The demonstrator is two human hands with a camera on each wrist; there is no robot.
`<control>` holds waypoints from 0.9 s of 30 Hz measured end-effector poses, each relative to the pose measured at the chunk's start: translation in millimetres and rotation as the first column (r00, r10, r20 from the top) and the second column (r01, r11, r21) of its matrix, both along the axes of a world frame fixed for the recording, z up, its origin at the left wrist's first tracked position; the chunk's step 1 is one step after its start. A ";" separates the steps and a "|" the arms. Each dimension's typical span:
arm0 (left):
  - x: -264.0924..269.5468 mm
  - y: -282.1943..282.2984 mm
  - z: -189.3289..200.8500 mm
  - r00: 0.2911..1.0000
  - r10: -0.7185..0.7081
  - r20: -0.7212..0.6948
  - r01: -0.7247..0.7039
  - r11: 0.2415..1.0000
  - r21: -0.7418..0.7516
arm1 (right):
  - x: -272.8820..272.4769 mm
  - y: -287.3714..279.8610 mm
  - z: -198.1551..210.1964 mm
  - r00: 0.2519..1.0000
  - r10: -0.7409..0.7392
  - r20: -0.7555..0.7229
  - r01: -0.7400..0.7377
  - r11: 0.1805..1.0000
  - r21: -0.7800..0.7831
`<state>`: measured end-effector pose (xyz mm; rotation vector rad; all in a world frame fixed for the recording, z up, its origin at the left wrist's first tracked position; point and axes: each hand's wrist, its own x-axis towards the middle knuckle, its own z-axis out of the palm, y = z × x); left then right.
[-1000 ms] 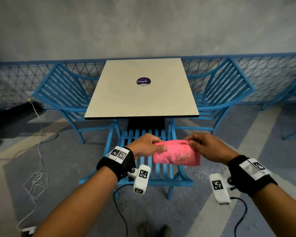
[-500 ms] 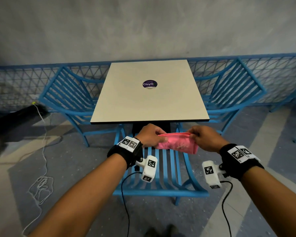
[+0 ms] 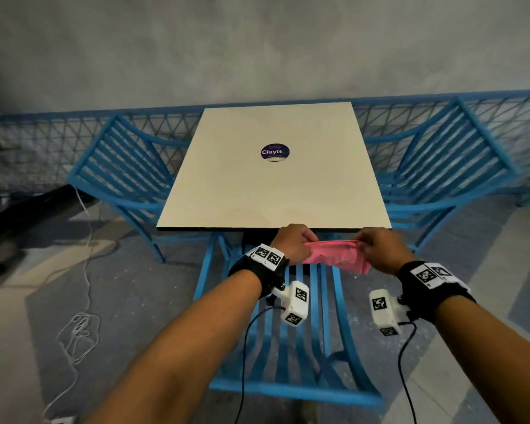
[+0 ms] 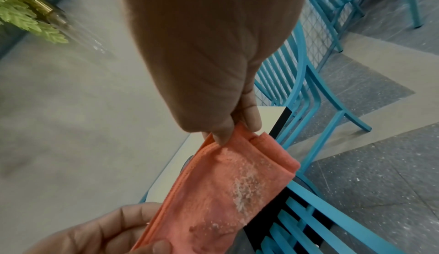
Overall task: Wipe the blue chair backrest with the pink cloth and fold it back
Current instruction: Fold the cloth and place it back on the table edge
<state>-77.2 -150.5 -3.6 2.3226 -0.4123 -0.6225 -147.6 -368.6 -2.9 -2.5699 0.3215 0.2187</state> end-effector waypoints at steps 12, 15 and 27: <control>50.4 -65.7 -36.1 0.995 0.099 0.013 -0.097 0.991 -0.094 | 59.2 -58.7 -49.7 0.991 -0.074 0.110 0.072 0.997 0.026; 66.8 -75.2 -47.8 0.990 0.139 0.034 -0.136 0.988 -0.073 | 73.1 -63.6 -61.0 0.985 -0.100 0.137 0.094 0.994 0.052; 134.5 -41.4 -72.8 0.953 0.282 0.111 -0.282 0.959 -0.014 | 137.0 -27.3 -92.7 0.965 -0.042 0.259 0.003 0.989 0.149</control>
